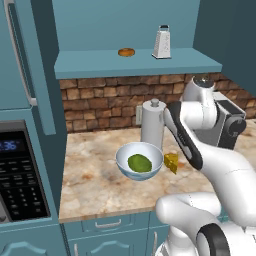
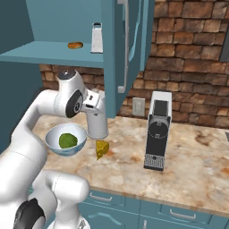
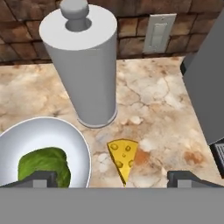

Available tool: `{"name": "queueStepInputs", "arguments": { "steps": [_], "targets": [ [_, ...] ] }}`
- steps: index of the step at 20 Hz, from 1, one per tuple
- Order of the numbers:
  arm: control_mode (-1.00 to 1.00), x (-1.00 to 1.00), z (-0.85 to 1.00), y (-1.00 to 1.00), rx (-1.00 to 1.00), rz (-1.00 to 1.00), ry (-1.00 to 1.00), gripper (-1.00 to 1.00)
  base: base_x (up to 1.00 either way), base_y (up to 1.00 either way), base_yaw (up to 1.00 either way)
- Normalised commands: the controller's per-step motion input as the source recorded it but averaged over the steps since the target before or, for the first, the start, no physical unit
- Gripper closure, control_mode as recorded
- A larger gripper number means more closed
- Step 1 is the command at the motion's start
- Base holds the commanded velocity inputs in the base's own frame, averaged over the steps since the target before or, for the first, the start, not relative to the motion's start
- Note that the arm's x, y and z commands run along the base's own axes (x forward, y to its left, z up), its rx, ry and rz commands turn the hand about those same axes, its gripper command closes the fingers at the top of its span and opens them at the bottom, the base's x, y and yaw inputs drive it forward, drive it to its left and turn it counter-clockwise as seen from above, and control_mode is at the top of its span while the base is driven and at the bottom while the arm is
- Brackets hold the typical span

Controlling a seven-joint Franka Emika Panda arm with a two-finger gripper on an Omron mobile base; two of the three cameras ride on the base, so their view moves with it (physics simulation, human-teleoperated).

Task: Pick the cheese from the fridge and the cheese grater from the cabinet and place them next to the salad bowl.

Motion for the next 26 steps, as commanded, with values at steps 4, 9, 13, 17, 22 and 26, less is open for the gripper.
{"name": "queueStepInputs", "arguments": {
  "steps": [4, 9, 13, 17, 22, 26],
  "targets": [
    [-1.0, -0.1, 0.71, 0.03, -0.01, 0.01, -0.12, -1.0, 0.0, 0.0, 0.0],
    [-1.0, 0.0, 0.68, 0.11, -0.03, 0.0, -0.18, -1.0, 0.0, 0.0, 0.0],
    [-1.0, 0.04, 0.61, 0.08, -0.03, 0.04, -0.3, -1.0, 0.0, 0.0, 0.0],
    [-1.0, 0.16, 0.44, 0.02, 0.0, 0.13, -0.36, -1.0, 0.0, 0.0, 0.0],
    [-1.0, 0.24, 0.52, 0.01, 0.0, 0.1, -0.33, -1.0, 0.0, 0.0, 0.0],
    [-1.0, 0.24, 0.62, 0.04, 0.0, 0.0, -0.08, -1.0, 0.0, 0.0, 0.0]
  ]
}}
